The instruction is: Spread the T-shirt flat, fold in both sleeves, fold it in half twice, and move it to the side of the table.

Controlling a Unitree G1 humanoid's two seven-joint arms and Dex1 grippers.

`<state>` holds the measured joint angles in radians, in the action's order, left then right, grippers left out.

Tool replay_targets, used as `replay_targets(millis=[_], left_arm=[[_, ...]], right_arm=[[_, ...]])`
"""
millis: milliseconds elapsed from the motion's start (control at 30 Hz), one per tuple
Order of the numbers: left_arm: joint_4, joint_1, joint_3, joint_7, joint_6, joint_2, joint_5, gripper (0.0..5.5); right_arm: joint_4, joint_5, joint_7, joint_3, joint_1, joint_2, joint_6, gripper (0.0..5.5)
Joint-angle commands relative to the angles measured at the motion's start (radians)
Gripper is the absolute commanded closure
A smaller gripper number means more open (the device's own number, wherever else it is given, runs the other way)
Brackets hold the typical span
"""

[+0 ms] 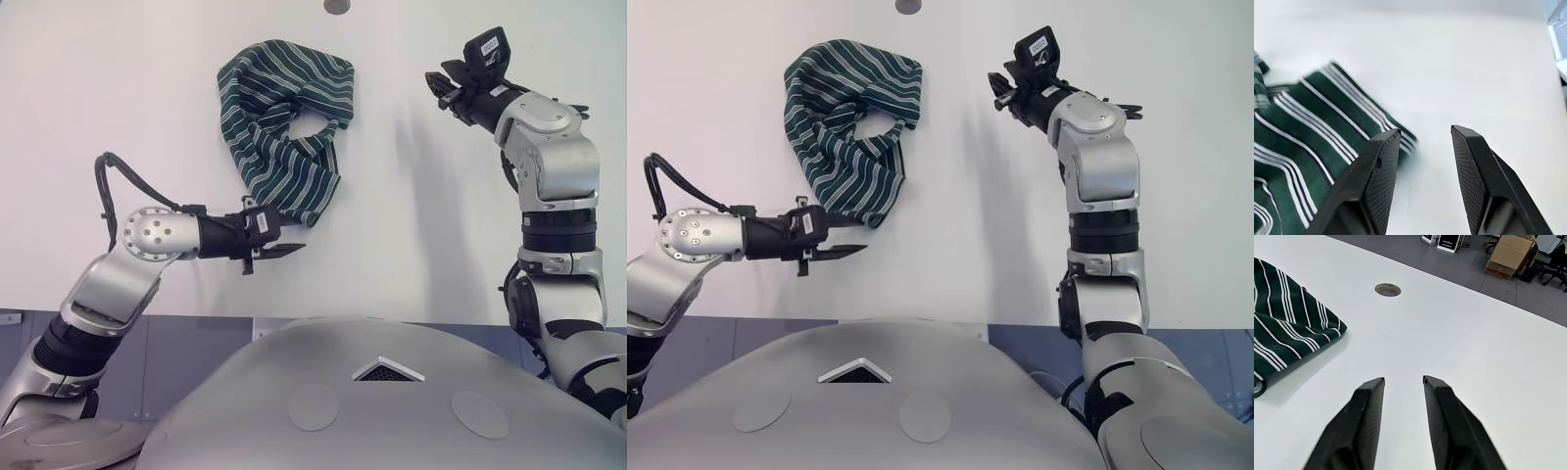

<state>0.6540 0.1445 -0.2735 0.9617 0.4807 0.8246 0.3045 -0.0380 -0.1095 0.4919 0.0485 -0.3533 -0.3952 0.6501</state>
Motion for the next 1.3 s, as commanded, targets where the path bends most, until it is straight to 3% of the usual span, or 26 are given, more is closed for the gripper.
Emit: replay_targets(millis=[33,133,300,633,733,800,900,1000,1200,1300], left_arm=[[-0.039,-0.028,-0.024,-0.017,0.033,-0.003,-0.024,3.61],[-0.117,0.010,-0.103,0.004,-0.028,0.051,-0.132,3.61],[-0.265,-0.008,-0.176,-0.019,-0.119,0.034,-0.257,3.61],[-0.356,-0.050,-0.207,-0.107,-0.186,-0.022,-0.359,5.47],[-0.348,-0.085,-0.139,-0.124,-0.164,-0.075,-0.267,5.49],[-0.310,-0.154,-0.010,-0.121,-0.070,-0.142,-0.086,5.49],[-0.321,-0.389,0.213,-0.119,0.133,-0.217,0.230,5.49],[-0.449,-0.659,0.328,-0.147,0.245,-0.264,0.380,5.49],[-0.676,-0.973,0.308,-0.091,0.199,-0.281,0.336,5.49],[-0.718,-1.003,0.283,-0.053,0.174,-0.290,0.315,5.50]], right_arm=[[-0.019,0.007,-0.007,0.006,-0.019,0.000,-0.006,4.03],[-0.026,0.006,-0.007,0.010,-0.022,0.004,-0.006,4.03],[-0.040,0.007,-0.009,0.009,-0.031,0.004,-0.010,4.03],[-0.037,0.009,-0.021,0.015,-0.029,0.016,-0.014,4.03],[-0.034,0.006,-0.026,0.011,-0.029,0.018,-0.016,4.03],[-0.036,-0.005,-0.033,-0.007,-0.039,0.021,-0.022,4.03],[-0.017,-0.051,-0.016,-0.038,-0.059,0.039,-0.030,4.03],[-0.002,-0.107,-0.005,-0.064,-0.086,0.076,-0.036,4.03],[0.049,-0.224,0.056,-0.094,-0.122,0.124,-0.051,4.03],[0.055,-0.243,0.091,-0.091,-0.123,0.109,-0.058,3.46]])
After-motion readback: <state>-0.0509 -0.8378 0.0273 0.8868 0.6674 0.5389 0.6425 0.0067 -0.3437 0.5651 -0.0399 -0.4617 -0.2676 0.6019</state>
